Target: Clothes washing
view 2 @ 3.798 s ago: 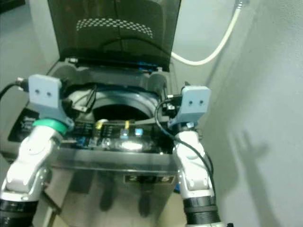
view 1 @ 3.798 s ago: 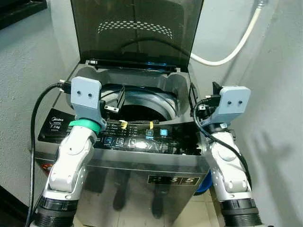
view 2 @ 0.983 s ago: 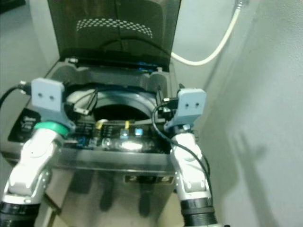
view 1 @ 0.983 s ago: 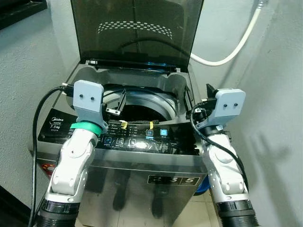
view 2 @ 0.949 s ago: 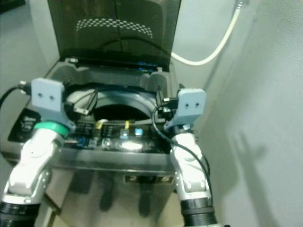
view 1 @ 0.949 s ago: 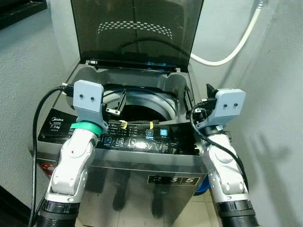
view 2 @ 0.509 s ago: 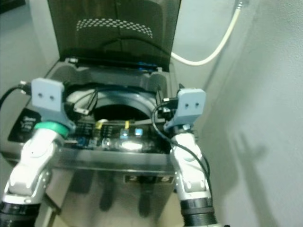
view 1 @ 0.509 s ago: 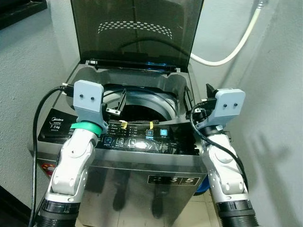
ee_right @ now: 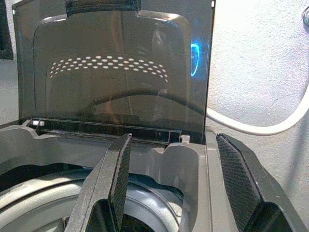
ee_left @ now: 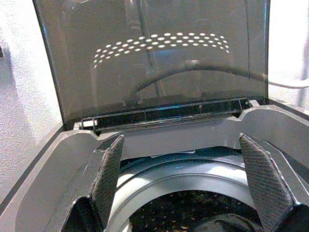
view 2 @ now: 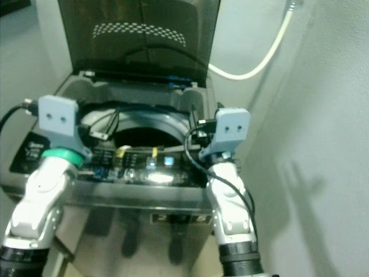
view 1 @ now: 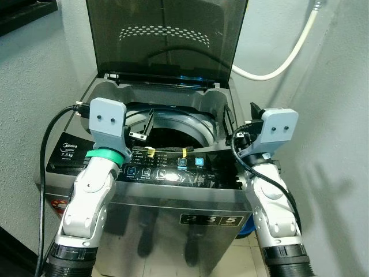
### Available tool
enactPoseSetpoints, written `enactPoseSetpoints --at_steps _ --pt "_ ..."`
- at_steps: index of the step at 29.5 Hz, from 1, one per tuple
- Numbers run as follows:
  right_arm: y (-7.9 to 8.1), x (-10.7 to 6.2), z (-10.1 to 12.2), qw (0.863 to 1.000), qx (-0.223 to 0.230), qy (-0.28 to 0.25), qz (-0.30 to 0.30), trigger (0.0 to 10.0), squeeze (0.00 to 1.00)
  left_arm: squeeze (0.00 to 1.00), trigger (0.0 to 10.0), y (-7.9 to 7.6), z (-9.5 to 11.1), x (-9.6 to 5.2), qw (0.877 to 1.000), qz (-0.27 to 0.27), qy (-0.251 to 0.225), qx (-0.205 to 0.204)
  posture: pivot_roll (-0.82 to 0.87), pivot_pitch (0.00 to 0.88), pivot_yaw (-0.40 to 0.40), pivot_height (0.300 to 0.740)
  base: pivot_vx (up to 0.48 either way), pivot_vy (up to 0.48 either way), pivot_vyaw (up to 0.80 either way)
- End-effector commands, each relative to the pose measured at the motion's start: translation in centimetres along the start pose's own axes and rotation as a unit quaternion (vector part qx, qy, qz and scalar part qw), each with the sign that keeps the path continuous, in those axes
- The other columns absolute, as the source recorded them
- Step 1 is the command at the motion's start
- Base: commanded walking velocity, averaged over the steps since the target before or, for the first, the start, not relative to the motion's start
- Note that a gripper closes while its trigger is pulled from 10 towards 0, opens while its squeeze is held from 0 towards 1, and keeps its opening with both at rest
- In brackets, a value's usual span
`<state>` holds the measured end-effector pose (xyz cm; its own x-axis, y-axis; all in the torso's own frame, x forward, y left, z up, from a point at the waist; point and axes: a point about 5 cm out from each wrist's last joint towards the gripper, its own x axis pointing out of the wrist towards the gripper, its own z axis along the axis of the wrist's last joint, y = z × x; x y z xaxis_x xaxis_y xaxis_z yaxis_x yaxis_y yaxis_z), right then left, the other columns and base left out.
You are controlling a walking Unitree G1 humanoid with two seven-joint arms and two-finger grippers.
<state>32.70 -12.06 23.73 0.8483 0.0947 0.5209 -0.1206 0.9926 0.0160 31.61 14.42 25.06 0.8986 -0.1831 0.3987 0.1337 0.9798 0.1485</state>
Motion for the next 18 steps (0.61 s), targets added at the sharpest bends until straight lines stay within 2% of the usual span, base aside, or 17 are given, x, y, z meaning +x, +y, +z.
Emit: enactPoseSetpoints --at_steps 1,11,18 --pt "-0.01 -0.36 -0.4 1.0 0.005 0.006 -0.004 10.0 0.0 0.0 10.0 0.06 -0.17 0.09 1.0 0.0 0.004 0.002 0.03 0.0 0.007 0.74 0.0 0.0 0.0" --pt "0.01 -0.38 -0.35 1.0 0.006 0.005 -0.006 10.0 0.0 0.0 10.0 0.05 -0.16 0.11 1.0 0.0 0.004 0.0 0.03 0.0 0.008 0.74 0.0 0.0 0.0" --pt "0.03 -0.38 -0.37 1.0 0.006 0.006 -0.005 10.0 0.0 0.0 10.0 0.02 -0.13 0.13 1.0 0.001 0.004 -0.001 0.03 0.0 0.007 0.74 -0.438 0.0 0.0"
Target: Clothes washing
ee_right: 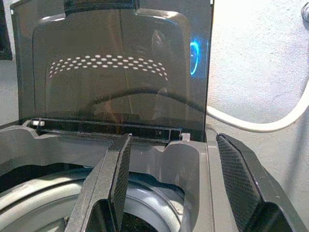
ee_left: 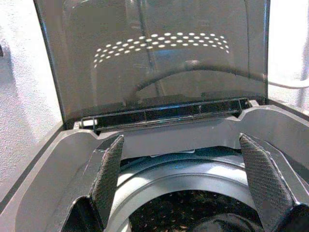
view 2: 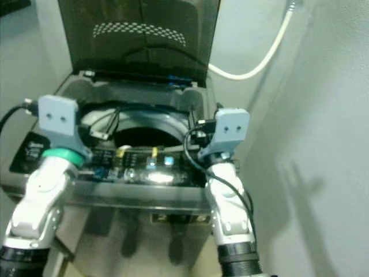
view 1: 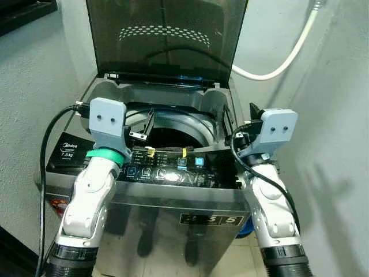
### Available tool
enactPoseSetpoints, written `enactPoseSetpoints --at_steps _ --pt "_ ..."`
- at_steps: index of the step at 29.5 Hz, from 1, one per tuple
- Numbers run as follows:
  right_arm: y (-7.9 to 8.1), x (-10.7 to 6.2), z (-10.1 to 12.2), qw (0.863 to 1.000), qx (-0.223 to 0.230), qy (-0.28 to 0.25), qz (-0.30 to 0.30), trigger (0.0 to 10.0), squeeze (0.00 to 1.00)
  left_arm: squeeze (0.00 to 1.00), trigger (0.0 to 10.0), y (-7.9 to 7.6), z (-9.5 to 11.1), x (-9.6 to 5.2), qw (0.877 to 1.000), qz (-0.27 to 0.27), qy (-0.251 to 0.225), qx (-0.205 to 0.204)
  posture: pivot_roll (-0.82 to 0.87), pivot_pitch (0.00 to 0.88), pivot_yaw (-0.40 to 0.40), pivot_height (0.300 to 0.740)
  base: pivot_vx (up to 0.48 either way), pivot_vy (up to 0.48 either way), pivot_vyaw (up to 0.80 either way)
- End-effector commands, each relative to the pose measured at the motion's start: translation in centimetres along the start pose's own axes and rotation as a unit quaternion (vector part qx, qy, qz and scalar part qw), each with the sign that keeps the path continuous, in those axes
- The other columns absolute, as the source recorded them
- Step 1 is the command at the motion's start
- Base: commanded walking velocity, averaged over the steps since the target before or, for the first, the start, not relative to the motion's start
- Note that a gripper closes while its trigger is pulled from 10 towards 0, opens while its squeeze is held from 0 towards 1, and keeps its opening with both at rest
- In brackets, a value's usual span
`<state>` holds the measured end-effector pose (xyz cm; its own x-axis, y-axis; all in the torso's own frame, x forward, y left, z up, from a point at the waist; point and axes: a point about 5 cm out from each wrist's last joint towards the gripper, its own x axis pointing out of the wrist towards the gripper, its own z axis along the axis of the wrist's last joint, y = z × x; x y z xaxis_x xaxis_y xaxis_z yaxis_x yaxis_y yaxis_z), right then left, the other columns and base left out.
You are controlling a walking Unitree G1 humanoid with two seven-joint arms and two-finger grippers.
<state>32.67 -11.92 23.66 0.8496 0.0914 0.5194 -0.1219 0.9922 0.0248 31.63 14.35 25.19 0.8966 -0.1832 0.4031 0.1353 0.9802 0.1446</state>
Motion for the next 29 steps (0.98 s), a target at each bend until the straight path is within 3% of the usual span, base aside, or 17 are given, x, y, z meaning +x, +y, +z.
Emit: enactPoseSetpoints --at_steps 1,21,24,29 --pt "-0.12 -0.34 -0.31 1.0 0.002 0.005 -0.003 10.0 0.0 0.0 10.0 0.07 -0.25 0.04 1.0 0.001 0.007 0.001 0.03 0.0 0.007 0.74 -0.435 0.0 0.0" --pt "-0.12 -0.33 -0.49 1.0 -0.012 0.012 0.002 10.0 0.0 0.0 10.0 0.0 -0.34 0.11 1.0 0.001 0.008 0.001 0.02 0.0 0.007 0.74 -0.435 0.0 0.0" --pt "-0.05 -0.32 -0.55 1.0 -0.018 0.014 0.006 10.0 0.0 0.0 10.0 0.0 -0.35 0.13 1.0 0.001 0.008 0.001 0.02 0.0 0.007 0.74 0.0 0.0 0.0" --pt "0.07 -0.35 -0.8 0.999 -0.024 0.023 0.015 10.0 0.0 0.0 10.0 -0.18 -0.48 0.14 1.0 -0.005 0.011 -0.003 0.02 0.0 0.007 0.74 0.0 0.0 0.74"
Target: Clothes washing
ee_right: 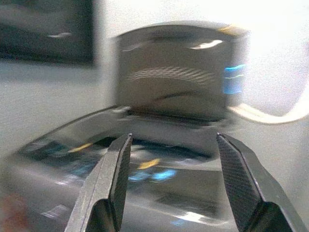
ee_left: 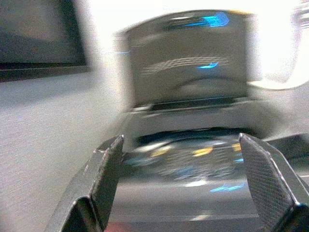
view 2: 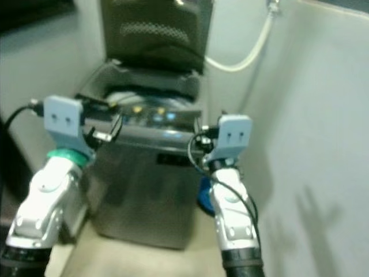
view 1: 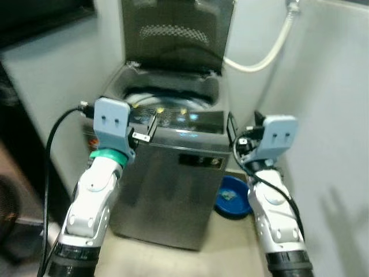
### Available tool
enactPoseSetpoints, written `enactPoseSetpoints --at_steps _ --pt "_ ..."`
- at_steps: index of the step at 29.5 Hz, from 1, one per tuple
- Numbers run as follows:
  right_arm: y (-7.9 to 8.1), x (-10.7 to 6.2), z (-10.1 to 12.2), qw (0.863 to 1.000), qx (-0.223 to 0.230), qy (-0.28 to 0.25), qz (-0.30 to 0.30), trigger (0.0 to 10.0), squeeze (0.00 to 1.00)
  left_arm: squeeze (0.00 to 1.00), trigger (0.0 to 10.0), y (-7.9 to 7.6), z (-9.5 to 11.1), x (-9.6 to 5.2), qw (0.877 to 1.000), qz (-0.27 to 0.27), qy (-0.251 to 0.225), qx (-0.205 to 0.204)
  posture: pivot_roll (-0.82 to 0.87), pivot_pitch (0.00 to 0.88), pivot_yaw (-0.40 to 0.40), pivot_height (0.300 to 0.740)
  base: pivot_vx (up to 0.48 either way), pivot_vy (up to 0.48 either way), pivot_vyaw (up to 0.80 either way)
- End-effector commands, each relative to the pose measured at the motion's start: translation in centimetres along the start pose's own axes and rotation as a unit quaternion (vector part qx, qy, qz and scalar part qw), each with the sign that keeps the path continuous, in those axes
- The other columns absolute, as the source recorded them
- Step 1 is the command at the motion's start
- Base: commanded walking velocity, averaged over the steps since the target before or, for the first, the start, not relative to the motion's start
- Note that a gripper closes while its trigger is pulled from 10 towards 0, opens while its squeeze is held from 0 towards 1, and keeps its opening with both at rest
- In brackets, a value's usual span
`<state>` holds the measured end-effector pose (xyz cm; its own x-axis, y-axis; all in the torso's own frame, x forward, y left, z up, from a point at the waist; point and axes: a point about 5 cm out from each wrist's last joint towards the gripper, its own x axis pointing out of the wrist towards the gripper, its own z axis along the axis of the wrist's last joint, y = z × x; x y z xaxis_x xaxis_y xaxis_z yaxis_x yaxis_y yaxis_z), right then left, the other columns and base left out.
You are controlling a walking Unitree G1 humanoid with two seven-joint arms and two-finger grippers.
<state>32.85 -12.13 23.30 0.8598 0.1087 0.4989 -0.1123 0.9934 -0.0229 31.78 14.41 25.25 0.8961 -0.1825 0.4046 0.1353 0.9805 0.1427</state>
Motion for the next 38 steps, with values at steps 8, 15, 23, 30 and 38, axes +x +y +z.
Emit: enactPoseSetpoints --at_steps 8,15,23,30,38 --pt "0.7 -1.2 -2.0 0.998 -0.021 0.041 0.036 10.0 0.0 0.0 10.0 -1.8 -2.6 -0.9 0.997 -0.044 0.062 -0.011 0.01 0.0 0.005 0.74 0.0 0.0 0.8" --pt "0.6 -2.2 -3.5 0.996 -0.031 0.07 0.044 10.0 0.0 0.0 10.0 -2.1 -3.9 -1.4 0.995 -0.05 0.09 -0.013 0.02 0.0 0.006 0.74 0.0 0.0 0.79" --pt "-0.4 -5.3 -8.3 0.984 -0.018 0.174 0.027 10.0 0.0 0.0 10.0 -3.0 -8.1 -3.8 0.983 -0.064 0.174 0.009 0.02 0.0 0.011 0.74 0.0 0.0 0.79" --pt "-1.5 -10.2 -13.3 0.954 -0.024 0.297 0.011 10.0 0.0 0.0 10.0 -3.6 -12.3 -7.0 0.964 -0.075 0.255 0.015 0.02 0.0 0.012 0.74 0.0 0.0 0.79" --pt "-3.1 -15.4 -16.6 0.912 -0.026 0.41 -0.017 10.0 0.0 0.0 10.0 -4.4 -14.9 -9.5 0.948 -0.084 0.307 0.018 0.02 0.0 0.009 0.74 0.0 0.0 0.79"
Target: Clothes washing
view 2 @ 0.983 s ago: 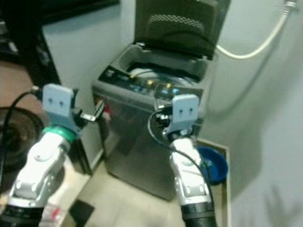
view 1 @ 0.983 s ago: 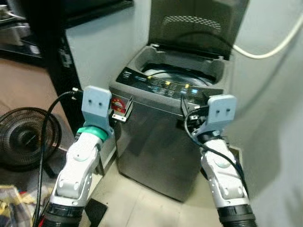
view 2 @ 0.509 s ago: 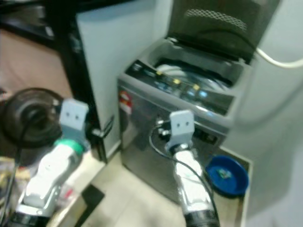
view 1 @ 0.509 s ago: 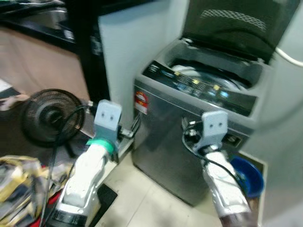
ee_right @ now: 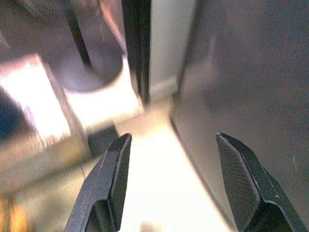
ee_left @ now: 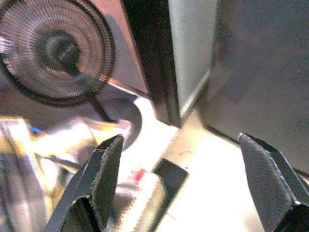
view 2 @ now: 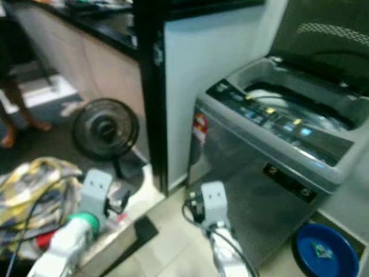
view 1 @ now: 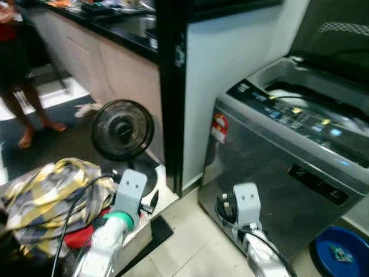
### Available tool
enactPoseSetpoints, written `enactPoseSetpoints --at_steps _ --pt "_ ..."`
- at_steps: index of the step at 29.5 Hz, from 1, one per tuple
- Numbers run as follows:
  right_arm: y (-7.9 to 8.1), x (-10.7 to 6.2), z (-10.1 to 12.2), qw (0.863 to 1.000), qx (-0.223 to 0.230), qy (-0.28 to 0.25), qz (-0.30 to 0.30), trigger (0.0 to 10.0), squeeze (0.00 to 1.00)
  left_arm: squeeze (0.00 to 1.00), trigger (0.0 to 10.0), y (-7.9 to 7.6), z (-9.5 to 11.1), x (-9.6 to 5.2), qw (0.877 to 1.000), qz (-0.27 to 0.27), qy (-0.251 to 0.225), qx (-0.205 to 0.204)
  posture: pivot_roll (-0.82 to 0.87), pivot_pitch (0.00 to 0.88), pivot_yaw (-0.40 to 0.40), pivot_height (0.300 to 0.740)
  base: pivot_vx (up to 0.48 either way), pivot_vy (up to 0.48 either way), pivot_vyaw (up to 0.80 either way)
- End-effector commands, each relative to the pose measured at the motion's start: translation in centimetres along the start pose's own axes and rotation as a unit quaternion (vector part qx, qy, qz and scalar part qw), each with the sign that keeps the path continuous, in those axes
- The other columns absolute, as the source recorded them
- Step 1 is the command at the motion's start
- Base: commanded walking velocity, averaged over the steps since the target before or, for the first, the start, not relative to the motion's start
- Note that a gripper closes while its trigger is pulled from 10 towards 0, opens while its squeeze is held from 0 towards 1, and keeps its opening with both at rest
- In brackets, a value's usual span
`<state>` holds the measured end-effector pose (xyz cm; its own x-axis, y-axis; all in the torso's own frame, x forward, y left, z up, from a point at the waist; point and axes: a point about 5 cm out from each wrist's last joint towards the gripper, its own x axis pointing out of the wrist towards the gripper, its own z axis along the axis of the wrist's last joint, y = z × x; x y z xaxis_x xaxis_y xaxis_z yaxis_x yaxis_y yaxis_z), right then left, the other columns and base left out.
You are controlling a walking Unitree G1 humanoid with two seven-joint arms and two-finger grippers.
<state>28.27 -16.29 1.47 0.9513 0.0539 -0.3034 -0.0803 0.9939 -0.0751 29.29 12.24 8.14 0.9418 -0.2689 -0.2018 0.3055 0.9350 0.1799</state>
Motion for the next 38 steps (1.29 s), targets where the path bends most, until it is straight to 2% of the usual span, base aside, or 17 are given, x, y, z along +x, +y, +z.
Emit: enactPoseSetpoints --at_steps 1,7,12,14,20,30,34,38 --pt "-0.2 -0.3 -1.2 1.0 0.004 0.024 -0.008 10.0 0.0 0.0 10.0 0.2 -1.4 -0.5 1.0 0.005 0.02 0.006 0.02 0.0 0.008 0.74 0.0 0.0 0.79" --pt "-0.4 -0.5 -1.7 0.999 0.002 0.032 -0.01 10.0 0.0 0.0 10.0 0.1 -1.5 -0.5 1.0 0.003 0.02 0.006 0.02 0.0 0.01 0.74 0.0 0.0 0.78" --pt "-0.1 -0.1 -1.2 1.0 0.005 0.013 -0.005 10.0 0.0 0.0 10.0 0.2 -1.4 -0.3 1.0 0.002 0.014 0.01 0.02 0.0 0.013 0.74 0.0 0.0 0.78" --pt "0.2 0.1 -0.6 1.0 0.017 -0.009 0.001 10.0 0.0 0.0 10.0 0.2 -1.4 -0.2 1.0 0.0 0.008 0.014 0.02 0.0 0.013 0.74 0.0 0.0 0.22" --pt "0.5 0.3 -0.4 1.0 0.022 -0.019 0.005 10.0 0.0 0.0 10.0 0.0 -1.3 -0.2 1.0 -0.004 -0.002 0.022 0.02 0.0 0.012 0.74 0.0 0.0 0.0" --pt "0.6 0.3 -0.5 1.0 -0.005 -0.019 0.014 10.0 0.0 0.0 10.0 -0.2 -1.2 -0.2 1.0 -0.008 -0.011 0.027 0.02 0.0 0.012 0.74 0.428 0.0 0.0" --pt "0.7 0.3 -0.5 0.999 -0.027 -0.022 0.02 10.0 0.0 0.0 10.0 -0.2 -1.2 -0.1 0.999 -0.007 -0.014 0.028 0.02 0.0 0.012 0.74 0.48 0.0 0.71" --pt "0.8 0.3 -0.5 0.999 -0.026 -0.025 0.021 10.0 0.0 0.0 10.0 -0.2 -1.2 -0.1 0.999 -0.007 -0.016 0.029 0.02 0.0 0.012 0.74 0.48 0.0 0.7"
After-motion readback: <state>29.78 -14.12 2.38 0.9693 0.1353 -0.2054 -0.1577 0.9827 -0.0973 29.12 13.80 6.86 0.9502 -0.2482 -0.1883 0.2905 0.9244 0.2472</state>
